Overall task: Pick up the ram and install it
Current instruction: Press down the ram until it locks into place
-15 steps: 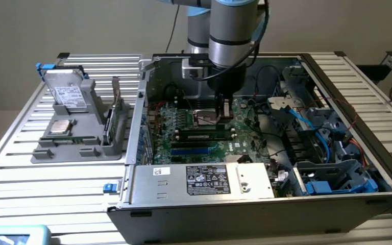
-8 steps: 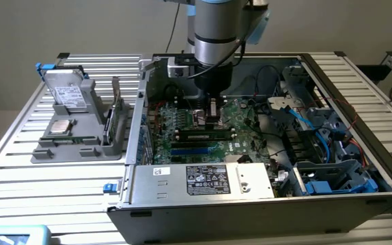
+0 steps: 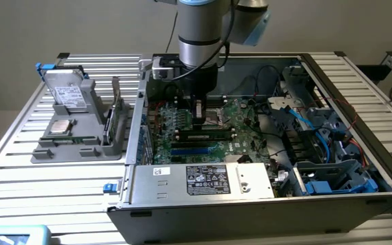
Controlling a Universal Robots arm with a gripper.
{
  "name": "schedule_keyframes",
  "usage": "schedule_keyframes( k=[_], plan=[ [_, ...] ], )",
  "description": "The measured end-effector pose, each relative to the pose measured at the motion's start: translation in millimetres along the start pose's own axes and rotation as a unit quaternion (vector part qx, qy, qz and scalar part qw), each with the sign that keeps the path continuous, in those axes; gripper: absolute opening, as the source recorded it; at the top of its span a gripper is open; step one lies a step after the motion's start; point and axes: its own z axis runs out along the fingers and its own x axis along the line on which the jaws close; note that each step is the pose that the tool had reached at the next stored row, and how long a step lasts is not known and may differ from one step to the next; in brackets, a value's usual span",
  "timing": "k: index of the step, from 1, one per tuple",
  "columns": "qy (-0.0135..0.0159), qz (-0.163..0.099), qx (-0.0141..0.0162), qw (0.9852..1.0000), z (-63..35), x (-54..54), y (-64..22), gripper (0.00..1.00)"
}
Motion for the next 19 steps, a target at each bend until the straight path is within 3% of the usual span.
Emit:
schedule_keyframes(
  k=[19],
  plan=[
    [0.0002,0.0,-0.0001,1.0,12.5,-3.8,1.8,0.11]
  ],
)
